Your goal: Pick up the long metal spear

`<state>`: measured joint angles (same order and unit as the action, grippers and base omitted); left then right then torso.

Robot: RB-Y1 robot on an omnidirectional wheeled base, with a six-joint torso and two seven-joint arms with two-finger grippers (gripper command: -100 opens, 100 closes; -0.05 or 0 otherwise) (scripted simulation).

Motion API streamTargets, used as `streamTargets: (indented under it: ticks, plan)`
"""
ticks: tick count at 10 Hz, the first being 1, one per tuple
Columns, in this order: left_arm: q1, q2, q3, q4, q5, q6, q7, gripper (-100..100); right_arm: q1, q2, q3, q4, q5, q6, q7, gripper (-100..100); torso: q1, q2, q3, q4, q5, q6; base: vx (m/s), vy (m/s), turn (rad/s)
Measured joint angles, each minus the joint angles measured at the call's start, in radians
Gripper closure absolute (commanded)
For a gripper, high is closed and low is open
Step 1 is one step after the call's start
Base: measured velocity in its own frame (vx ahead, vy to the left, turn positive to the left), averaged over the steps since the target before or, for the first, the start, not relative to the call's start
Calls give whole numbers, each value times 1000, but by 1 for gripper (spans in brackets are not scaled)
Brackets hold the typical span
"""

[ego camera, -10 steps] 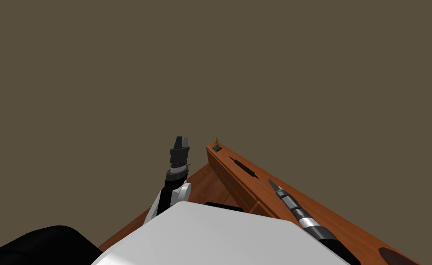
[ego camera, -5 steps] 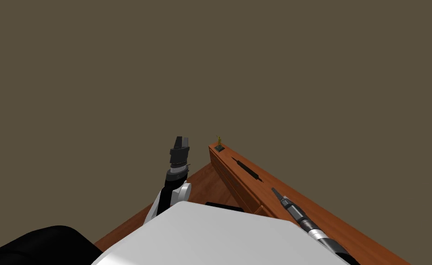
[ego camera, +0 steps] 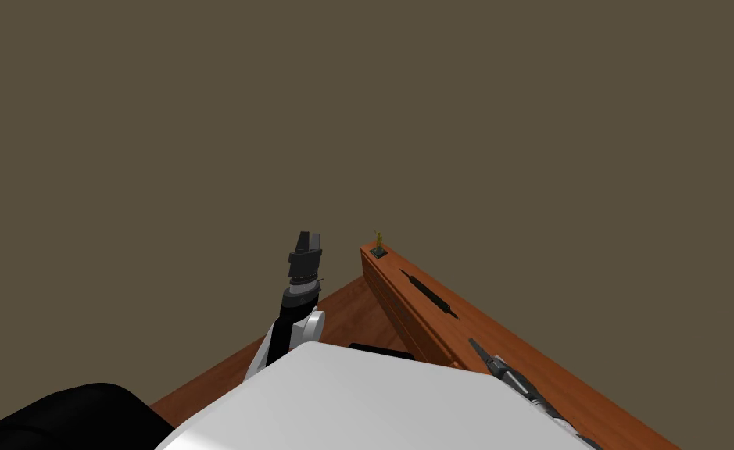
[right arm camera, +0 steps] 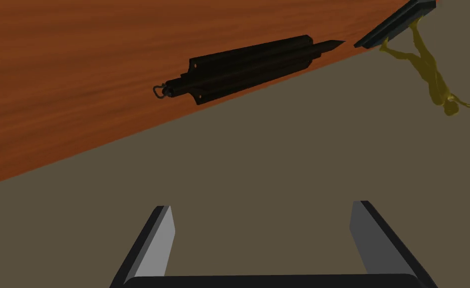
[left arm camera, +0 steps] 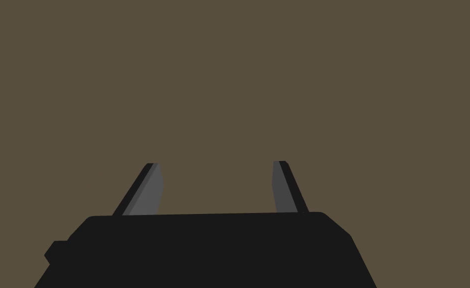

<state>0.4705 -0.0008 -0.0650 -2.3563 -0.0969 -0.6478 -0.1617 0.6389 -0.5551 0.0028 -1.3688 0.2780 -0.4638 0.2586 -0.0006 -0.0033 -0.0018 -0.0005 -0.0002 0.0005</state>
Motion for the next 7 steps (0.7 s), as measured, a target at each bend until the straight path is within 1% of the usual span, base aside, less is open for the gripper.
streamTargets:
  ticks: [1,2,3,4,5,6,7]
  plan:
    - [0,0,0,0,0,0,0,0,23,-18,15,5,11,8,7,-100,1,-1,0,0,0,-1,35,10,140]
    - [0,0,0,0,0,0,0,0,20,-28,25,25,18,13,12,-100,1,-1,0,0,0,0,17,3,-11]
    - [0,0,0,0,0,0,0,0,19,-34,27,48,19,11,12,-100,0,0,0,0,0,0,2,0,-25]
    - [0,0,0,0,0,0,0,0,14,-32,30,64,20,14,13,-100,0,1,1,0,0,0,27,16,309]
    - [0,0,0,0,0,0,0,0,15,-44,43,93,29,7,22,-100,1,0,0,0,0,-1,40,3,165]
    - [0,0,0,0,0,0,0,0,2,-45,52,139,37,-5,33,-100,0,-1,-1,0,0,0,71,6,257]
    - [0,0,0,0,0,0,0,0,20,-63,70,144,47,5,40,-100,0,-3,-1,0,0,0,64,-3,120]
